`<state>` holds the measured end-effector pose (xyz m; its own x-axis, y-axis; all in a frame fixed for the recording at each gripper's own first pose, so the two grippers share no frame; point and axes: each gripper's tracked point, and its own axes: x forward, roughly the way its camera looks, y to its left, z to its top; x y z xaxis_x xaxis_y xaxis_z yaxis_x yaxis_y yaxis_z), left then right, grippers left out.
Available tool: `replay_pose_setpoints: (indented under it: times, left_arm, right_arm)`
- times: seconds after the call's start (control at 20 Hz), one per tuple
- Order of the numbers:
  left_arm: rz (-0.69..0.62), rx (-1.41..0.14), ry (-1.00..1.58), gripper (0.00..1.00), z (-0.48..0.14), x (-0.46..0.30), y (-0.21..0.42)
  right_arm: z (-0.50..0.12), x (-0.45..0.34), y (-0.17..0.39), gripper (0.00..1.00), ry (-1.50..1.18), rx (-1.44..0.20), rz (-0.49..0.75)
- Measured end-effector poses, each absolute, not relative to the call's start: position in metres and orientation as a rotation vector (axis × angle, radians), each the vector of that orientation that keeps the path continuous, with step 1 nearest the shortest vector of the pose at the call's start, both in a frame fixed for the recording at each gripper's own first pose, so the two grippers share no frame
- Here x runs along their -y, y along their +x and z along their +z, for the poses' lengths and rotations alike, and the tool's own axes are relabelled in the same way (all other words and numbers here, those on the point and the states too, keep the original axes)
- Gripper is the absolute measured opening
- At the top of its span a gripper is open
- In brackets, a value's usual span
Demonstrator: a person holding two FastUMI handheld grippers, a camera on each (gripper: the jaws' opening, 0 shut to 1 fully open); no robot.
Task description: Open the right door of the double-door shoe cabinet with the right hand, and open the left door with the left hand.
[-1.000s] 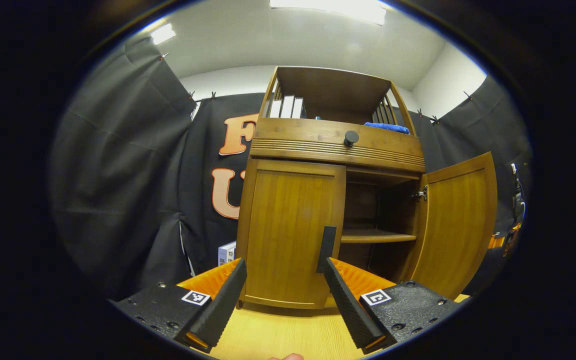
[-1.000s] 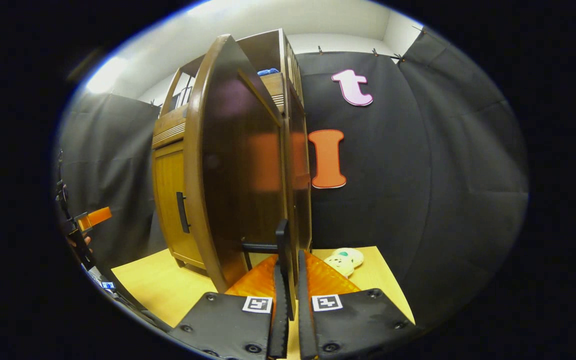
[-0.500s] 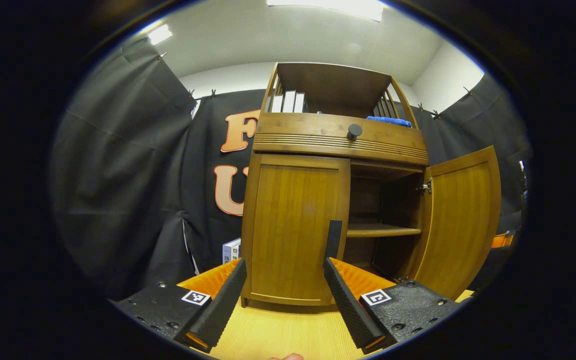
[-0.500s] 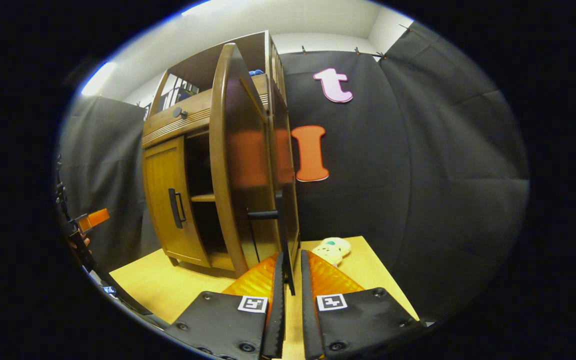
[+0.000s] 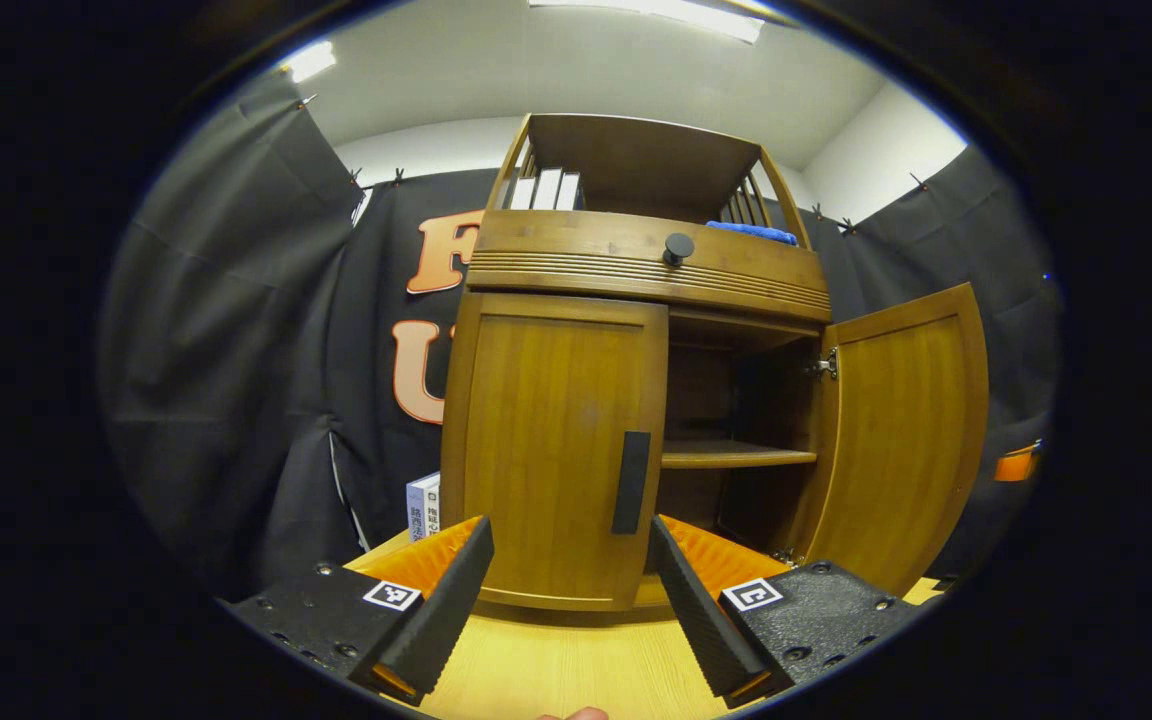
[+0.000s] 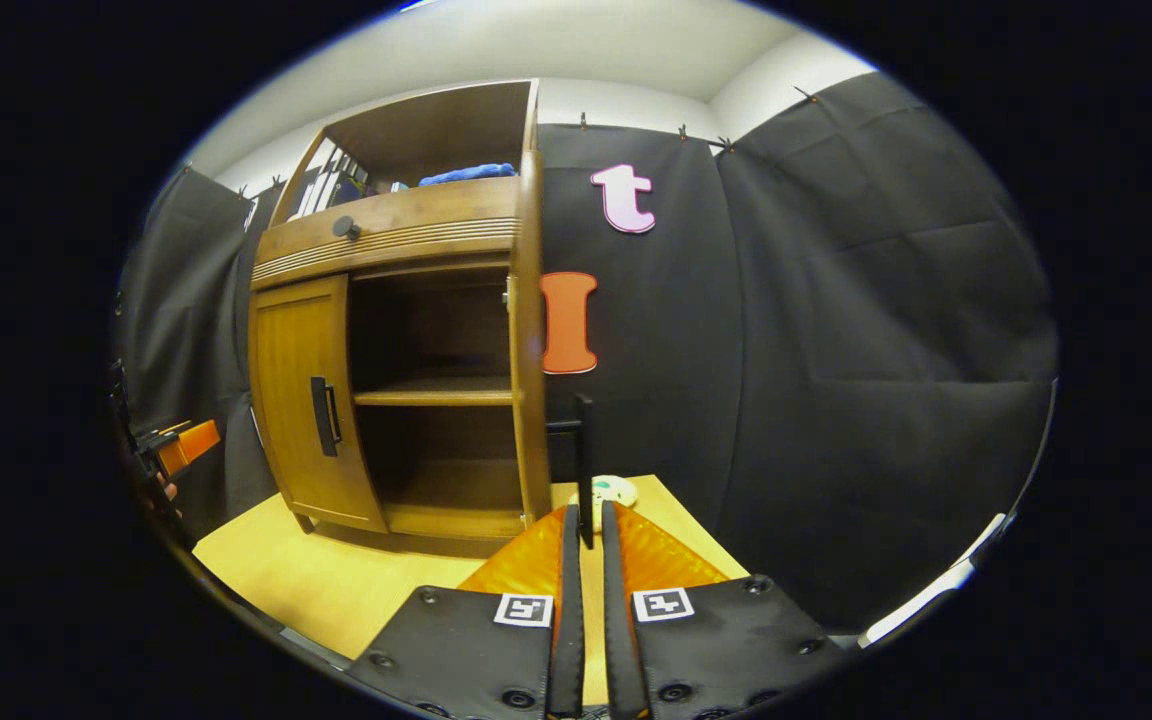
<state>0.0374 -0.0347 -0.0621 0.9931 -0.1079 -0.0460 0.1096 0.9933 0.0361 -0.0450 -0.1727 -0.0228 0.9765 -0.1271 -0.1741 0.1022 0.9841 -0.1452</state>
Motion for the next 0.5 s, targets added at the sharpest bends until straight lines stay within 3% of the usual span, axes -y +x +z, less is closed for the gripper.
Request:
replay_pose_setpoints:
  times: [0.15, 0.2, 0.35, 0.5]
  left_arm:
    - [-0.134, -0.061, 0.035, 0.92, -0.068, 0.041, 0.045]
    - [-0.139, -0.06, 0.038, 0.92, -0.067, 0.043, 0.05]
    - [-0.179, -0.062, 0.029, 0.92, -0.069, 0.056, 0.065]
    - [-0.212, -0.058, 0.011, 0.92, -0.066, 0.067, 0.086]
  right_arm:
    - [-0.024, 0.126, -0.046, 0.16, -0.106, -0.17, -0.08]
    - [-0.026, 0.113, -0.046, 0.24, -0.094, -0.173, -0.072]
    - [-0.029, 0.089, -0.039, 0.23, -0.077, -0.156, -0.073]
    - [-0.034, 0.076, -0.03, 0.51, -0.055, -0.155, -0.055]
